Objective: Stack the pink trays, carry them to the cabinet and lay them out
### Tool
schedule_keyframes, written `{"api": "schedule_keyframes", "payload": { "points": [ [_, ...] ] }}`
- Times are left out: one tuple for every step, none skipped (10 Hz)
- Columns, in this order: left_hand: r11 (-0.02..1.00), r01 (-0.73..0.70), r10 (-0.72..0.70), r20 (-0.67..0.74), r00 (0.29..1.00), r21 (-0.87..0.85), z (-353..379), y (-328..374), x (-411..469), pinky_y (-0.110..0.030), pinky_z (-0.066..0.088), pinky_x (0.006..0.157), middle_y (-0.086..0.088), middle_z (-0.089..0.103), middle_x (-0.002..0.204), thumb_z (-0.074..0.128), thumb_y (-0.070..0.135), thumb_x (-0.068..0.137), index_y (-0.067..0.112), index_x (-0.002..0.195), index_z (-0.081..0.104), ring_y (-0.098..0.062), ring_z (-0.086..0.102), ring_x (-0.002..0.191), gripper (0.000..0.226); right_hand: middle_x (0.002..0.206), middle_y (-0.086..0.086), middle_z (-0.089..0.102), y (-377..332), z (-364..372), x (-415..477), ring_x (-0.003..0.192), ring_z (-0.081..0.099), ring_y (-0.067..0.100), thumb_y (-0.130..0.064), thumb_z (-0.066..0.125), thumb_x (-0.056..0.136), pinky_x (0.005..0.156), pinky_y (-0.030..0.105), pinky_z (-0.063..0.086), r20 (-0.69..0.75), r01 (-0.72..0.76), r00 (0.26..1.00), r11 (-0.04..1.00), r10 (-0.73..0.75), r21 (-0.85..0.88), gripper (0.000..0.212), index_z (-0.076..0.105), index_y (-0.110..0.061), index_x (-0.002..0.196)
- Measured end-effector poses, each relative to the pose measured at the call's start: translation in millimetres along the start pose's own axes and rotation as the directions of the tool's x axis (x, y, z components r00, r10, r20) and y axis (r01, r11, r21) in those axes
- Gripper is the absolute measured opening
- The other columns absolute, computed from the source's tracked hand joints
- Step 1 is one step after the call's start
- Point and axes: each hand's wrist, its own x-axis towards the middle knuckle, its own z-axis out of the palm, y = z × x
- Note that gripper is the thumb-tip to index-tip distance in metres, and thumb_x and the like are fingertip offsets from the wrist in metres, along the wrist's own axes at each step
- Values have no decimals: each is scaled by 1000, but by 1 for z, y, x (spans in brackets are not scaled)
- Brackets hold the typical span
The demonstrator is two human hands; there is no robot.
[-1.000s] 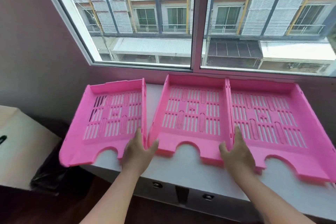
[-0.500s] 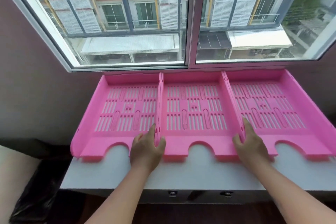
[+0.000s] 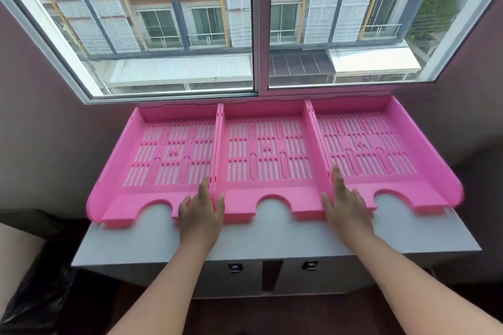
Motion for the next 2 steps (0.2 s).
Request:
{"api": "schedule_keyframes", "payload": {
  "points": [
    [1000,27,-27,44,999,-14,-4,4,1,-55,29,112,-14,63,130,44,45,100,18,152,23,-41,42,134,62,146,12,54,0,-3,3,139,42,40,-36,46,102,116,57,30,35,12,999,1000,-12,2,75,-6,-32,157],
    [998,1,-5,66,998,61,-7,-6,1,-55,20,119,-9,40,156,46,60,93,20,154,17,-33,28,147,79,160,8,35,11,-7,5,148,29,32,-61,44,95,122,50,14,78,63,995,996,-57,-67,90,-16,-34,156]
  ]
}}
